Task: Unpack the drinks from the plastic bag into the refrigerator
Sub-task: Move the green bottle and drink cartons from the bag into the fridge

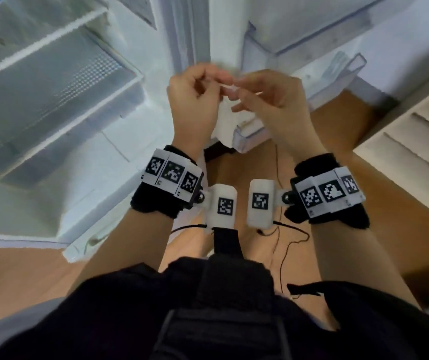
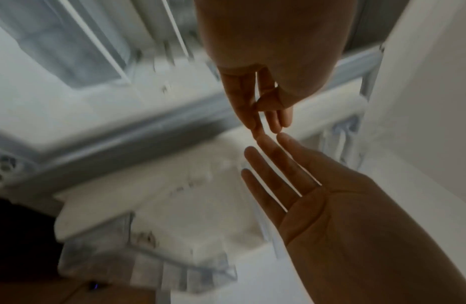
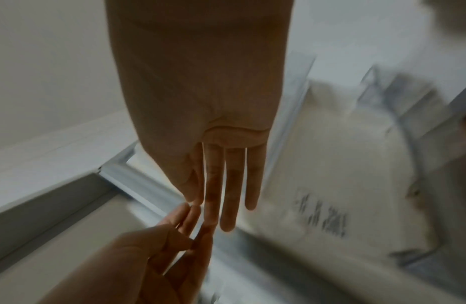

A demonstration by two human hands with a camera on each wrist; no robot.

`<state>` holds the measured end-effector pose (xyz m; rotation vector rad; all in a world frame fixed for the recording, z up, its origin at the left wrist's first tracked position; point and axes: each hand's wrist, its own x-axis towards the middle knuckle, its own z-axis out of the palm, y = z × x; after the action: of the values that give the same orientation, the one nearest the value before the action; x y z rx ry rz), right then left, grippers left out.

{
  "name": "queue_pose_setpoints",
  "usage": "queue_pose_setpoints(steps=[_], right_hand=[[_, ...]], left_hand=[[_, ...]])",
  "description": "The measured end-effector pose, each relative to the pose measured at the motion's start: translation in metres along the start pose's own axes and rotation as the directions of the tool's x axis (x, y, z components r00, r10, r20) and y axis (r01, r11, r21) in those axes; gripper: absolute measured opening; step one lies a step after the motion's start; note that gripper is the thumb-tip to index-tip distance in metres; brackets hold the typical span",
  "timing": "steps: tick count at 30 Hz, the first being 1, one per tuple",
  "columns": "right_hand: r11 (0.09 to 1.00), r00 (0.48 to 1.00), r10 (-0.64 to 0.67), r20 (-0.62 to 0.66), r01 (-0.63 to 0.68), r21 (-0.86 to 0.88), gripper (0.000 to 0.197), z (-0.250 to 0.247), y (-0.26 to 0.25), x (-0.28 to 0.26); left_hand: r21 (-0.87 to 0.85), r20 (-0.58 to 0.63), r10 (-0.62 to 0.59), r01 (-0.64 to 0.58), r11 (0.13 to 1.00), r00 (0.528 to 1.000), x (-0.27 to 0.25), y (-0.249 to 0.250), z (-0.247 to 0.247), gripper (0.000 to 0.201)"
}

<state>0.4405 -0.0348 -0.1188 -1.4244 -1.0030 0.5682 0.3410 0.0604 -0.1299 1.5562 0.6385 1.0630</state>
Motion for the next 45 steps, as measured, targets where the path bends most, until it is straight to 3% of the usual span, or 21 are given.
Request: queue_pose_setpoints(steps=[4,7,11,17,22,30,36,41,45], right_hand=[[0.982,0.975,0.075,-0.207,-0.108,-0.152,0.014,-0.047,0.014,-0.041],[0.959,0.931,0.113,-0.346,-0.193,-0.206,0.017,-0.082,0.025,-0.07],[0.941,0.823,0.152,-0.547,-0.29,-0.176,0.016,-0.136,0.041,-0.103],[0.91,0.68,0.216,-0.701,-0.4,-0.107,0.014,-0.221,0.067,-0.129],[0.9,0.608,0.231,-0.759,-0.431,-0.071,0.015,-0.307,0.083,-0.12],[0.868,0.648,0.249,-0.72,-0.479,-0.13,0.014,-0.421,0.105,-0.06],[0.877,0.7,0.248,-0.67,-0.456,-0.152,0.011,-0.499,0.137,0.022],[0.907,0.741,0.204,-0.639,-0.388,-0.161,0.015,-0.574,0.171,0.122],[0.919,0.784,0.157,-0.601,-0.339,-0.203,0.013,-0.621,0.183,0.197]], left_hand=[[0.036,0.202,-0.027,0.02,0.999,0.979,-0.013,-0.017,0.055,0.026],[0.033,0.352,-0.037,0.027,0.999,0.935,-0.022,-0.028,0.097,0.023],[0.021,0.579,-0.062,0.061,0.998,0.813,-0.034,-0.039,0.159,0.025],[0.033,0.765,-0.04,0.023,0.999,0.643,-0.042,-0.049,0.267,0.025],[0.027,0.819,-0.033,0.018,0.999,0.573,-0.033,-0.05,0.369,0.024],[0.022,0.832,-0.001,-0.032,0.999,0.554,0.018,-0.064,0.488,0.018],[0.123,0.764,-0.126,0.048,0.991,0.633,0.08,-0.088,0.565,0.021],[0.166,0.72,-0.16,0.057,0.984,0.675,0.16,-0.101,0.64,0.023],[0.146,0.638,-0.164,0.091,0.985,0.752,0.229,-0.102,0.686,0.024]])
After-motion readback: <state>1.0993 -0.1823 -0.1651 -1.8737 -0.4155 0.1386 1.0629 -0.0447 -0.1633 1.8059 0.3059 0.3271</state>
